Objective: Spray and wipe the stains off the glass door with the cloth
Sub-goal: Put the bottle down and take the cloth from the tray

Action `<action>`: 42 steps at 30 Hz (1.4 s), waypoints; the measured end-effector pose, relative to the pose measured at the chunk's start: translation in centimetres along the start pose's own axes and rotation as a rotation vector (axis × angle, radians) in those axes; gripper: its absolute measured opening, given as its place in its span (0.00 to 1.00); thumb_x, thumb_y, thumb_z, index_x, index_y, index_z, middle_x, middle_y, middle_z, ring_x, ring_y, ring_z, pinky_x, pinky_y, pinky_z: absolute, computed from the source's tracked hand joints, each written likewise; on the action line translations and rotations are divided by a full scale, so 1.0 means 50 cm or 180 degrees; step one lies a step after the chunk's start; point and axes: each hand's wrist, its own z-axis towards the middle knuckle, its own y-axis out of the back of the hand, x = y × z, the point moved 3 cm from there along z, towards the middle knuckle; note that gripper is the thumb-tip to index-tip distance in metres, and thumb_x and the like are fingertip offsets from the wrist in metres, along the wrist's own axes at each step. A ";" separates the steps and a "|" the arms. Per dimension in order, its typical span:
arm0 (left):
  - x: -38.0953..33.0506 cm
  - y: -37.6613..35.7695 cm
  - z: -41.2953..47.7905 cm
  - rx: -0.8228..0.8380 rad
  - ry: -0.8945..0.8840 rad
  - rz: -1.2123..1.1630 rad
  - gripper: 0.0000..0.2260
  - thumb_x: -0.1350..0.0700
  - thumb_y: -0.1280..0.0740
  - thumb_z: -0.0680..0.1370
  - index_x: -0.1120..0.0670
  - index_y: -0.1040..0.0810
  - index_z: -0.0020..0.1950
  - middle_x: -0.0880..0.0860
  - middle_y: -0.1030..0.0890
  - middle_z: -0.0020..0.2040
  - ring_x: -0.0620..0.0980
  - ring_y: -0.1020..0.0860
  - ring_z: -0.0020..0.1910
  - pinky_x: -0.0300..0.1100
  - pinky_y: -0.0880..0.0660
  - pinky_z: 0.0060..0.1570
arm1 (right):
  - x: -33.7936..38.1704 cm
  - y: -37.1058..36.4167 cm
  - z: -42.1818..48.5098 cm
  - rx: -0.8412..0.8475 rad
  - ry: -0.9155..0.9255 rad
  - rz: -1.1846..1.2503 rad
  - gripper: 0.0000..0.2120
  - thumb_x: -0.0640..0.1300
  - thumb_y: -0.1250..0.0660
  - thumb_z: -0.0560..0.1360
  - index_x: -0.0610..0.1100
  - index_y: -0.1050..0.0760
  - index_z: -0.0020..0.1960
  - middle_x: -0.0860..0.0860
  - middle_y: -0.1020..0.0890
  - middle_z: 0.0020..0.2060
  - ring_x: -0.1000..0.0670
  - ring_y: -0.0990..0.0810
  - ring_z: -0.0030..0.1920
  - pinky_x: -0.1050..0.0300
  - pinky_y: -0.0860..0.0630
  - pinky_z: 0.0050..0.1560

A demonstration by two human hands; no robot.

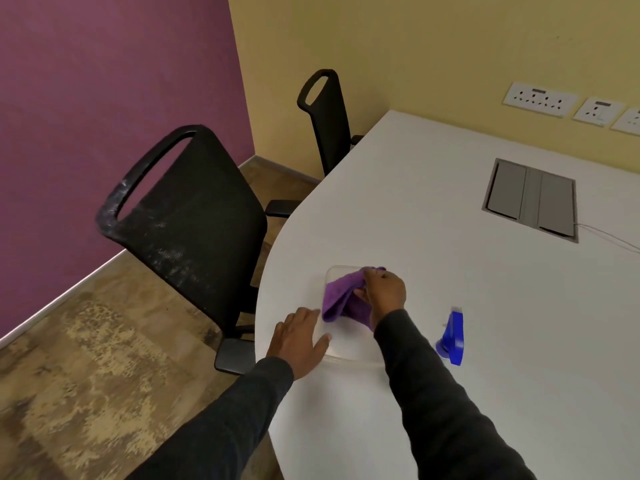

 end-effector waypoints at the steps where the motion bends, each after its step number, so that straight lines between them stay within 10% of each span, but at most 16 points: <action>1: -0.003 0.019 0.002 -0.0148 0.0040 -0.0128 0.29 0.42 0.40 0.81 0.51 0.42 0.79 0.51 0.34 0.74 0.51 0.34 0.72 0.46 0.36 0.70 | 0.023 0.000 -0.025 0.0130 -0.0057 0.0248 0.07 0.41 0.33 0.78 0.42 0.20 0.43 0.44 0.18 0.40 0.46 0.18 0.42 0.50 0.16 0.49; 8: -0.020 0.153 -0.027 -0.0548 -0.0045 -0.1028 0.50 0.28 0.29 0.66 0.45 0.48 0.80 0.49 0.38 0.77 0.50 0.35 0.74 0.51 0.30 0.69 | 0.176 -0.033 -0.241 0.0763 0.0062 0.0958 0.04 0.36 0.35 0.79 0.40 0.21 0.49 0.45 0.17 0.35 0.48 0.15 0.39 0.53 0.16 0.52; 15: 0.041 0.288 -0.144 -0.1700 -0.0476 -0.1115 0.07 0.59 0.36 0.76 0.55 0.24 0.53 0.52 0.23 0.48 0.52 0.23 0.46 0.53 0.22 0.46 | 0.240 -0.120 -0.399 0.1288 0.0558 0.0847 0.05 0.32 0.36 0.79 0.37 0.24 0.54 0.46 0.21 0.31 0.51 0.18 0.32 0.52 0.16 0.51; 27: 0.397 0.648 -0.458 -0.2564 0.0537 -0.0724 0.08 0.59 0.37 0.78 0.54 0.18 0.49 0.56 0.16 0.42 0.59 0.19 0.44 0.51 0.22 0.45 | 0.177 -0.391 -0.654 0.1897 0.1377 -0.0274 0.06 0.38 0.33 0.80 0.38 0.22 0.45 0.47 0.28 0.30 0.54 0.29 0.27 0.65 0.29 0.27; 34: 0.555 0.779 -0.657 -0.2859 0.0809 -0.0847 0.09 0.61 0.38 0.78 0.53 0.19 0.46 0.48 0.22 0.31 0.56 0.18 0.37 0.49 0.20 0.44 | 0.136 -0.600 -0.824 0.1803 0.3414 -0.2574 0.16 0.55 0.23 0.72 0.43 0.21 0.38 0.50 0.22 0.30 0.50 0.25 0.33 0.55 0.35 0.35; 42: 0.754 0.848 -0.857 -0.3307 0.1344 -0.0760 0.07 0.64 0.37 0.78 0.56 0.20 0.47 0.46 0.28 0.29 0.43 0.32 0.29 0.29 0.35 0.31 | 0.096 -0.871 -0.985 0.2751 0.3497 -0.1500 0.08 0.49 0.32 0.80 0.48 0.26 0.43 0.52 0.21 0.38 0.53 0.25 0.37 0.60 0.27 0.39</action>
